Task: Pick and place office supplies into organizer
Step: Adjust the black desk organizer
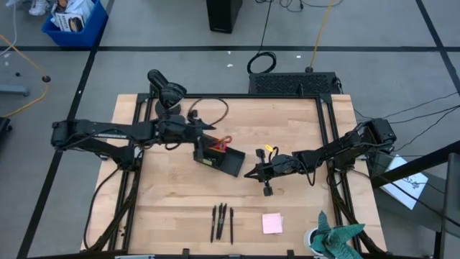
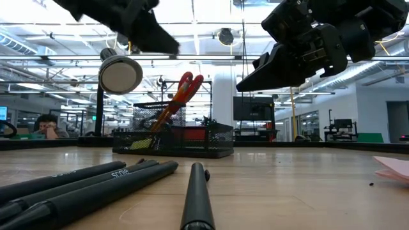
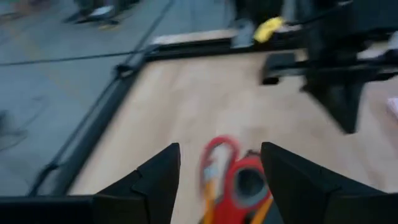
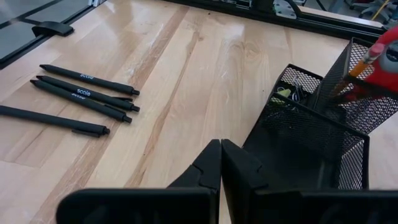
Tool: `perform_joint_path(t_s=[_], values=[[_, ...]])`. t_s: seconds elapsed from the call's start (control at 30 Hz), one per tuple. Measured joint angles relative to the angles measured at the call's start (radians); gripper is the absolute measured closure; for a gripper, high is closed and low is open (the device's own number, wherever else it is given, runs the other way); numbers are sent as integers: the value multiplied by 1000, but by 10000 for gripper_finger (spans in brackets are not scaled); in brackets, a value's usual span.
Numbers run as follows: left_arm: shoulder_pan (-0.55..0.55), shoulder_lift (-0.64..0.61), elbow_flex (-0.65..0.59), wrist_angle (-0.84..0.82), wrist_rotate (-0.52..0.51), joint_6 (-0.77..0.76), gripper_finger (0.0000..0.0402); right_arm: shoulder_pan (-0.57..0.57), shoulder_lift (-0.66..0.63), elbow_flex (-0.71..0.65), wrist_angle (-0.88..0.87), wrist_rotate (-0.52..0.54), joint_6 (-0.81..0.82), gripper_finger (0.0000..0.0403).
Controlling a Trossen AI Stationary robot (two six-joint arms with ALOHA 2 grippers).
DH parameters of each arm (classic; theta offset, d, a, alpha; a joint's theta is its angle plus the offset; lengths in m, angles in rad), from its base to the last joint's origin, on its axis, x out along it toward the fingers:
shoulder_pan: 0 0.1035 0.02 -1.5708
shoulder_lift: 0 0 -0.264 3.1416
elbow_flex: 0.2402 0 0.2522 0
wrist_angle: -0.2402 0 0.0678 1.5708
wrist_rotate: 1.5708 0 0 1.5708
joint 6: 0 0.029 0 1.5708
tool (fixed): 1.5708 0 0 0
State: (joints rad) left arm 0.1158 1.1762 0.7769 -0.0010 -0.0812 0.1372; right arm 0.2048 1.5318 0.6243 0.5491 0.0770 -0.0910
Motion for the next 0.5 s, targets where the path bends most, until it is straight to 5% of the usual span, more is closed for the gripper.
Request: perform_joint_path(t_s=[0.23, 0.5], values=[[-3, -118, -27, -298, -262, -100, 238, 0, 0, 0, -6, -2, 4, 399], [45, -128, -283, -10, -308, -141, 392, 7, 0, 0, 31, -72, 54, 401]])
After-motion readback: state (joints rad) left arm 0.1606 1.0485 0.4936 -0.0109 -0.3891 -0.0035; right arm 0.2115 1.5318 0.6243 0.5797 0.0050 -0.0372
